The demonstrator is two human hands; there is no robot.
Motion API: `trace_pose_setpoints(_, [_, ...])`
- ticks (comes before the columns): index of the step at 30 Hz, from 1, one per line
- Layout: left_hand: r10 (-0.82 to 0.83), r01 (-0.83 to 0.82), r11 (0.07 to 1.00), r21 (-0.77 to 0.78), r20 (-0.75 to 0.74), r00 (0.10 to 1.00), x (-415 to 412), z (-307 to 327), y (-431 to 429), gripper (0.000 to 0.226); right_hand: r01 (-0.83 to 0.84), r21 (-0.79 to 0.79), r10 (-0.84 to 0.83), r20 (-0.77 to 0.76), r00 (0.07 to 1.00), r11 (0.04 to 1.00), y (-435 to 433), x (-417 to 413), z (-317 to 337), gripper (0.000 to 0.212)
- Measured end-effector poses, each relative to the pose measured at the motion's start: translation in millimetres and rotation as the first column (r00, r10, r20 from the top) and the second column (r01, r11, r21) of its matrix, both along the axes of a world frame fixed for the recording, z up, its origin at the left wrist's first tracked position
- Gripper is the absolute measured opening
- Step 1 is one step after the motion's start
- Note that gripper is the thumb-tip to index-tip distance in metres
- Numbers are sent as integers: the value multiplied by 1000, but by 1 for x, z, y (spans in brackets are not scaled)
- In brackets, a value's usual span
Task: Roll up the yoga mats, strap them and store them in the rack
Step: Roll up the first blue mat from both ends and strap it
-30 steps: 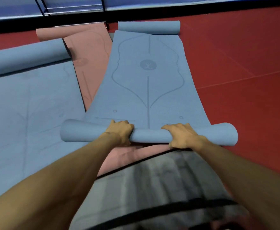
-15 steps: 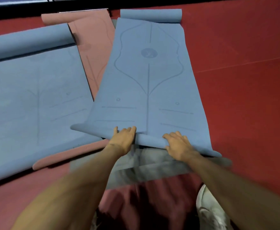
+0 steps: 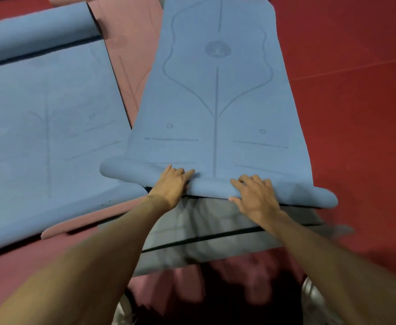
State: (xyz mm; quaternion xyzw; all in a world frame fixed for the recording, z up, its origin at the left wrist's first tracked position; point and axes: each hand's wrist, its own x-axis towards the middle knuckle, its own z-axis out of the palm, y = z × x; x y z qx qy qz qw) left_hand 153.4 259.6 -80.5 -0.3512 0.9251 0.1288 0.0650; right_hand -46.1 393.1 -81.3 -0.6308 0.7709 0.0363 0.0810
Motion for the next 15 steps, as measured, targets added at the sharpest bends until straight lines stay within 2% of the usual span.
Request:
trace_pose_setpoints(4, [35, -34, 999, 12, -63, 997, 11, -18, 10, 31, 5, 43, -4, -33, 999, 999, -3, 6, -16, 42])
trace_pose_setpoints(6, [43, -41, 999, 25, -85, 995, 16, -21, 19, 33, -9, -18, 9, -32, 999, 1000, -2, 9, -24, 42])
trace_pose_setpoints(8, [27, -27, 999, 22, -18, 999, 15, -20, 24, 40, -16, -83, 15, -11, 1000, 996, 2, 9, -34, 46])
trace_pose_setpoints(10, [-6, 9, 999, -36, 79, 997, 11, -18, 23, 36, -27, -103, 32, 49, 998, 994, 6, 8, -40, 46])
trace_pose_setpoints(13, [28, -20, 998, -66, 123, 992, 7, -16, 27, 30, -23, -101, 38, 144, 989, 995, 9, 5, -42, 44])
trace_pose_setpoints(15, [41, -36, 998, -51, 118, 992, 7, -15, 33, 37, -40, -123, 59, 160, 985, 992, 13, 4, -39, 38])
